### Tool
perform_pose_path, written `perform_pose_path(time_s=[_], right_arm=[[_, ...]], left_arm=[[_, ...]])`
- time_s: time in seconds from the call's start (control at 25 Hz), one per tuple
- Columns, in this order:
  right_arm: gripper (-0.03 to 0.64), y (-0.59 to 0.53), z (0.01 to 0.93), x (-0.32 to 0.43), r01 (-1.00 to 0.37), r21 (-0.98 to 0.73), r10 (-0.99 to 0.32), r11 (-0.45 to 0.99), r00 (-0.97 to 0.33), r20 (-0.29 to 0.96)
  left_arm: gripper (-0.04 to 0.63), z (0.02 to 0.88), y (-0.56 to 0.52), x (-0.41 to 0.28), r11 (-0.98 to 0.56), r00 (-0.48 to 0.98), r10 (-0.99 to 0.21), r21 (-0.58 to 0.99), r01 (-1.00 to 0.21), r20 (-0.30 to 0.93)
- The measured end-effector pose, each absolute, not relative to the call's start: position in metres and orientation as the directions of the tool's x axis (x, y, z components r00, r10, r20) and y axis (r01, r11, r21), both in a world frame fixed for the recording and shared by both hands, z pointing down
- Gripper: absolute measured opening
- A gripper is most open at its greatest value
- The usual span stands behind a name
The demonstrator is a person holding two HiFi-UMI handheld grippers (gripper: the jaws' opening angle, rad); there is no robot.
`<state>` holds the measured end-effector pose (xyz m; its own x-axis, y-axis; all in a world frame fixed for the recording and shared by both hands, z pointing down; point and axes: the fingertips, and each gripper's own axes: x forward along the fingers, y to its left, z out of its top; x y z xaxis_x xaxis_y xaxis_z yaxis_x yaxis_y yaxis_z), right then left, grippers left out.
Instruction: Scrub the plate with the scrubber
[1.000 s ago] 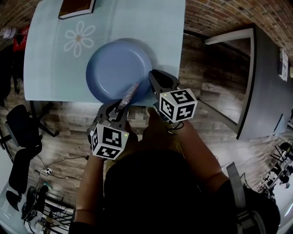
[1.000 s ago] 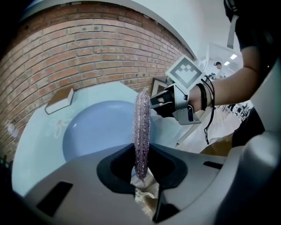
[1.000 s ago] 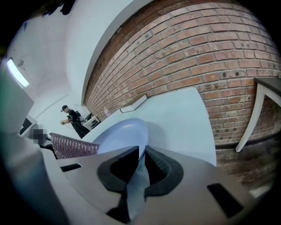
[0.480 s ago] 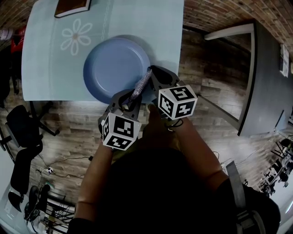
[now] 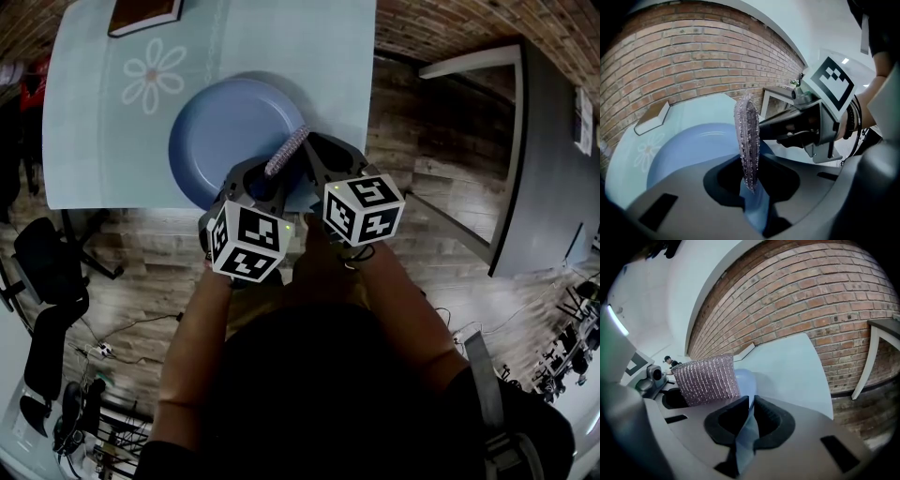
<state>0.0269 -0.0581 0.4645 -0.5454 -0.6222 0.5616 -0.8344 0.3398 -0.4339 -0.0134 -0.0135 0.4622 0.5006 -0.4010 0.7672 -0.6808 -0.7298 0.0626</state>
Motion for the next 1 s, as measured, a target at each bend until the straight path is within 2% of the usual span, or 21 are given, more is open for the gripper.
perform_pose_path(time_s=[0.56,1.0], right_arm=[[0.061,-0.057,0.467,0.029,-0.837,-0.423,-0.615,0.348,-0.544,0.571],[0.061,-0.059,0.465,0.026,-0.841,-0.405,-0.615,0.358,-0.539,0.576]], left_arm=[[0.080,0.467,-0.074,-0.028,-0.683,0.449,-0.477,0.003,-0.730,0.756],[0.080,0.464,-0.109,-0.089,-0.616,0.354,-0.534,-0.067,-0.785,0.768]])
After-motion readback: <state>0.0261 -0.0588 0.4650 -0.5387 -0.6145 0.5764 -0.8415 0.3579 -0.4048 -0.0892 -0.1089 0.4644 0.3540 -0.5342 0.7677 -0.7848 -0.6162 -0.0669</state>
